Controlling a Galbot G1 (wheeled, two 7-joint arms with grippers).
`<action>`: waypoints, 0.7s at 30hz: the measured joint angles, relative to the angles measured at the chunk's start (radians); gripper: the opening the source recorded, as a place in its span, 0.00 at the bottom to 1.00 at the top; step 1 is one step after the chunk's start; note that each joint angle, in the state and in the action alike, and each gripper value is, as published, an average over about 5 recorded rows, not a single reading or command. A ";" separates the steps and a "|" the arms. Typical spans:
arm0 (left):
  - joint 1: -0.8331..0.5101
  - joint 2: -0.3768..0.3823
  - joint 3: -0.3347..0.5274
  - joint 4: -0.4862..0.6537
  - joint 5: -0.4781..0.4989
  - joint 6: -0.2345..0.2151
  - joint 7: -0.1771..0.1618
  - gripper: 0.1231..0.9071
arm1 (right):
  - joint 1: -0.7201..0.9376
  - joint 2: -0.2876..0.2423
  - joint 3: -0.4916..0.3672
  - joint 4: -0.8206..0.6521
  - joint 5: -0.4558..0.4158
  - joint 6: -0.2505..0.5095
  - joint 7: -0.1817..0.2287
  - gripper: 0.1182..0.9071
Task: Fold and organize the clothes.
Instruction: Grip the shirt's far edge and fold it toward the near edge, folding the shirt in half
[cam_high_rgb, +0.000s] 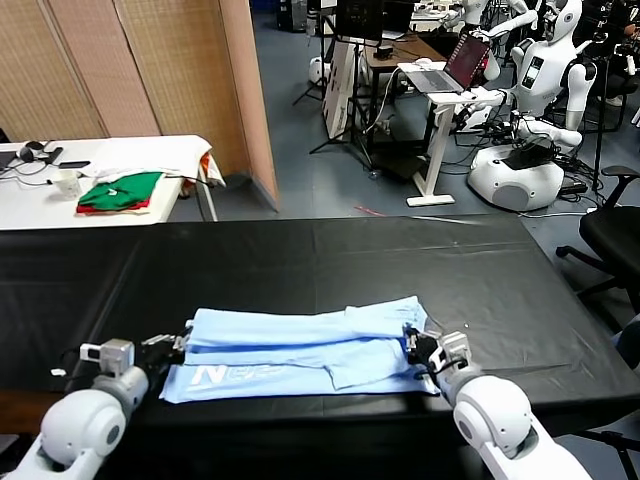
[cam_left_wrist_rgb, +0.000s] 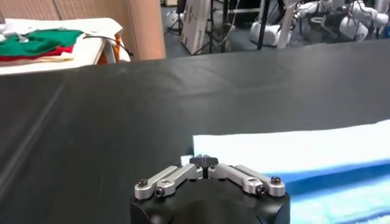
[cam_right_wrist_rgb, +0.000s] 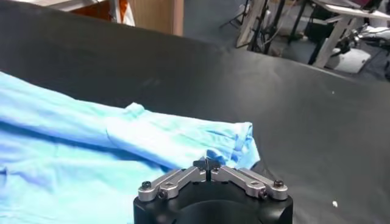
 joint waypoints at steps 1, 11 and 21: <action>0.005 -0.003 -0.001 0.000 0.003 0.000 -0.002 0.03 | -0.001 0.001 0.000 0.001 0.000 0.000 0.000 0.03; 0.047 -0.028 -0.019 -0.018 0.029 -0.005 -0.007 0.03 | -0.026 0.002 0.015 0.029 0.002 -0.001 -0.017 0.08; 0.098 -0.065 -0.053 -0.092 0.059 0.025 -0.042 0.40 | -0.064 0.020 0.083 0.108 0.027 0.022 -0.013 0.83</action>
